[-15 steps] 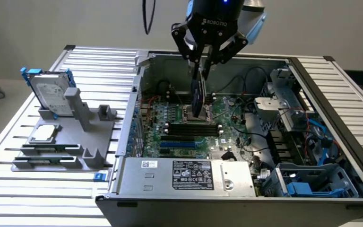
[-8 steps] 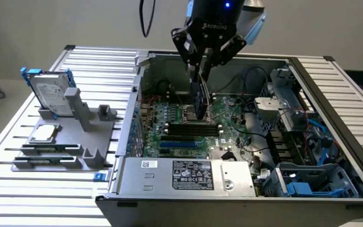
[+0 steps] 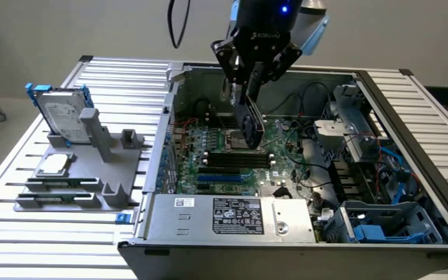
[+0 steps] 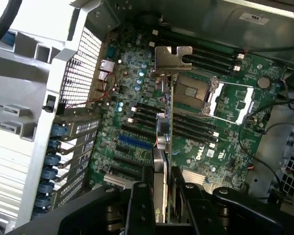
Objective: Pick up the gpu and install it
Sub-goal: 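Insert the gpu into the slot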
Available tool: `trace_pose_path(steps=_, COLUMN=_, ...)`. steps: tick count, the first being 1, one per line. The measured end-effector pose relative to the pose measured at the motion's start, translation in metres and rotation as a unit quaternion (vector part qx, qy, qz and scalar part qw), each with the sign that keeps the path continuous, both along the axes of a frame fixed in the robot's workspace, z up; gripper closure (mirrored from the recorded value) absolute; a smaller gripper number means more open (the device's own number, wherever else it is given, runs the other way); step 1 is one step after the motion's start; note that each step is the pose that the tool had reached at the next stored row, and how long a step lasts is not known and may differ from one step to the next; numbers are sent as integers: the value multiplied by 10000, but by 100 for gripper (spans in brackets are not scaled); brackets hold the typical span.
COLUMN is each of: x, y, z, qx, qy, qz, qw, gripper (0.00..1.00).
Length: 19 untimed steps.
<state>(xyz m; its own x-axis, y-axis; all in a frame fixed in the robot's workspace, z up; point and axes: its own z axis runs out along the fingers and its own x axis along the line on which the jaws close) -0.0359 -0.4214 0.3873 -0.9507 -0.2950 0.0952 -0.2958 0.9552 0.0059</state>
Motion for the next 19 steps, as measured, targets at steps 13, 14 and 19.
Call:
trace_pose_path(steps=13, x=0, y=0, z=-58, qx=0, qy=0, qz=1174, qw=9931, gripper=74)
trace_pose_path(steps=14, x=0, y=0, z=-69, qx=0, qy=0, qz=1264, qw=9920, gripper=74)
trace_pose_path(steps=19, x=0, y=0, z=-127, qx=0, qy=-1, qz=1716, qw=9852, gripper=74)
